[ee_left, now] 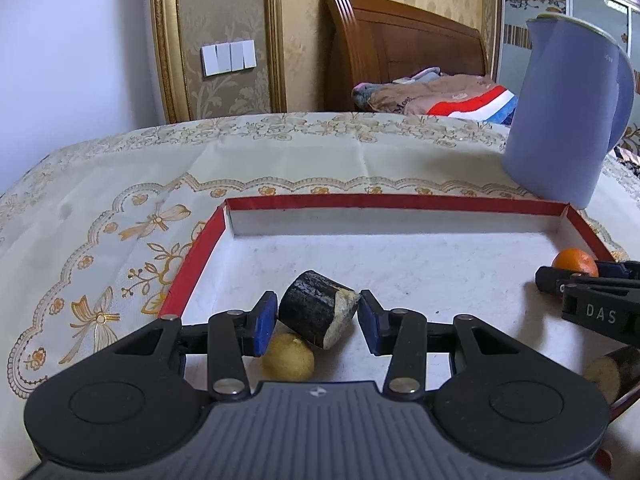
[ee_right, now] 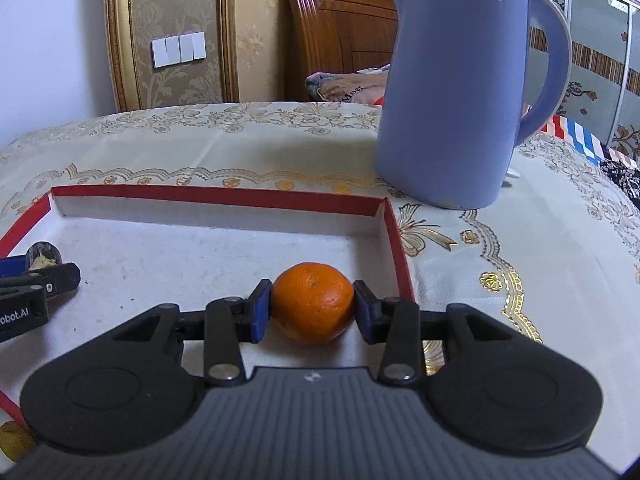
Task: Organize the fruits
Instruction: 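Carry the cylinder and orange into the red tray and open both tools, then move the left tool out of the tray and grasp the green tomato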
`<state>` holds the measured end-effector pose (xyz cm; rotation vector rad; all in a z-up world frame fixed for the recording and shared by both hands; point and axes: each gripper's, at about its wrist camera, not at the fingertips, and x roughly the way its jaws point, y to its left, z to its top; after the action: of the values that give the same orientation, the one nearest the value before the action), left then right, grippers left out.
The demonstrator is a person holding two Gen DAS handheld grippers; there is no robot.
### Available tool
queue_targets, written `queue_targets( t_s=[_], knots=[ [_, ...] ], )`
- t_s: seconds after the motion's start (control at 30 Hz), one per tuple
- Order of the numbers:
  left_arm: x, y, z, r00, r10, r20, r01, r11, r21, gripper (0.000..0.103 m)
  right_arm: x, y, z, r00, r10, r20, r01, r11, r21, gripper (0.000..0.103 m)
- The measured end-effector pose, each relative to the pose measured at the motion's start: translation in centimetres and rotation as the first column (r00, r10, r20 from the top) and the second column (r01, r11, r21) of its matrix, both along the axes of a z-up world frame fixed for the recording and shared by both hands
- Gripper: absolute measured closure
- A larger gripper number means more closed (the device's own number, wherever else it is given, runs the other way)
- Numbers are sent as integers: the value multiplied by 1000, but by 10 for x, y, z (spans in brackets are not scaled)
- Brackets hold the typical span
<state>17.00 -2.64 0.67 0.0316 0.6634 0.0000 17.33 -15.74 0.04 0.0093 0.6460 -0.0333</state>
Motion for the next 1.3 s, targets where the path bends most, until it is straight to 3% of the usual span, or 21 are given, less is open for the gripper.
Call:
queue_targets(
  t_s=[0.5,0.6,0.73,0.83,1.0,1.07,1.3],
  knots=[
    [1,-2,-4,1000,6,7,-6,1000,16,58,0,0,0,1000,-6,2,6,1000,9,61],
    [-1,0,-4,1000,6,23,-6,1000,5,54,-3,-1,3,1000,-17,19,17,1000,9,43],
    [-6,0,-1,999,3,54,-3,1000,10,48,-9,4,7,999,-10,49,11,1000,-19,38],
    [-10,-2,1,997,3,81,-5,1000,22,48,-13,5,9,997,-19,77,21,999,-27,24],
    [-19,-2,4,992,-3,127,1,1000,17,48,-18,3,14,995,-21,98,22,1000,-7,20],
    [-20,-1,3,992,-8,127,6,1000,14,48,-19,3,13,994,-30,106,31,1000,-3,12],
    [-24,-1,3,990,-12,138,9,1000,17,48,-22,1,13,993,-39,110,37,999,13,12]
  ],
)
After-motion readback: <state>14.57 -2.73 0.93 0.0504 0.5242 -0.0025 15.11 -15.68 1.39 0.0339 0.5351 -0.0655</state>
